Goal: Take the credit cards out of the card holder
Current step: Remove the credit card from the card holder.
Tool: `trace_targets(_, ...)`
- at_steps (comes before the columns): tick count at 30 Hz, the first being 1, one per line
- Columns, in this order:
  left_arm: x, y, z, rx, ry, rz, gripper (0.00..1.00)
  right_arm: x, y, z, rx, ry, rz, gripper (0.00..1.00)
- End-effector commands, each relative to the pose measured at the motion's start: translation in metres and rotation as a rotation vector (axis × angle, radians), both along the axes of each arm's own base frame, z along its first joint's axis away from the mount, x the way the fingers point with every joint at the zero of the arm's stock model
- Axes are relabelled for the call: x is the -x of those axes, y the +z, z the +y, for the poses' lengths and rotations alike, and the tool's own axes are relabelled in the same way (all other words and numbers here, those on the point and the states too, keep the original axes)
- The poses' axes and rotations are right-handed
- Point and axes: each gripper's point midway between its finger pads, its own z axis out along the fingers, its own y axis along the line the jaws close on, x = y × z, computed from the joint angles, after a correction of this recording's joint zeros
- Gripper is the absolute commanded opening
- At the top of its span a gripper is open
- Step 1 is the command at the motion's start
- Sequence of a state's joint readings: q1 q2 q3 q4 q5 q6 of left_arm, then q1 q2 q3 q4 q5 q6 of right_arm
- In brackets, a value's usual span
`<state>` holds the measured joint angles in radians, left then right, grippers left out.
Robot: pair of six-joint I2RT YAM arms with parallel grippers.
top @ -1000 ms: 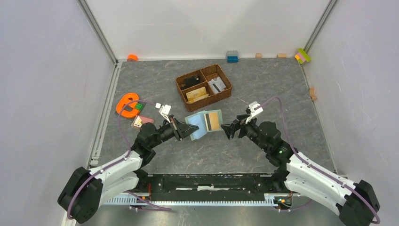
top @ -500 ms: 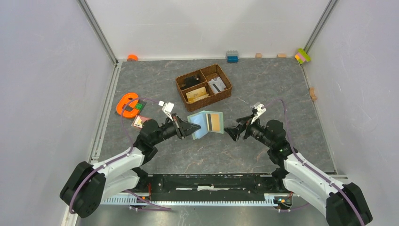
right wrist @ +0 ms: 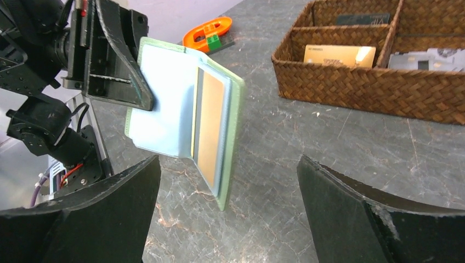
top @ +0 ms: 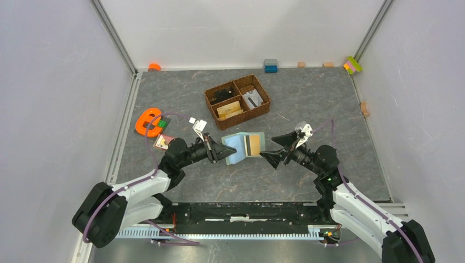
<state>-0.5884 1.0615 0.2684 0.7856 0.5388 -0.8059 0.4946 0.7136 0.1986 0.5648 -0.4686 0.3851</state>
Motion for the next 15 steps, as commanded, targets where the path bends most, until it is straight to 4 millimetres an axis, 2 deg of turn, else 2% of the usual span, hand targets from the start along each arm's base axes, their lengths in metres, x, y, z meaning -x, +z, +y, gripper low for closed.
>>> trace_targets(1, 0.007, 0.037, -0.012, 0.099, -0.081, -0.079, 0.02, 0.002, 0.005, 0.009, -0.014, 0.056, -0.008, 0.98)
trace_targets(9, 0.013, 0.041, -0.018, 0.11, -0.124, -0.078, 0.02, 0.01, 0.002, 0.019, -0.035, 0.137, 0.022, 0.68)
trace_targets(14, 0.009, 0.037, -0.018, 0.069, -0.103, -0.08, 0.02, 0.013, 0.005, 0.021, -0.054, 0.162, 0.028, 0.37)
trace_targets(15, 0.008, 0.036, -0.017, 0.062, -0.095, -0.08, 0.02, 0.014, 0.005, 0.022, -0.055, 0.169, 0.031, 0.28)
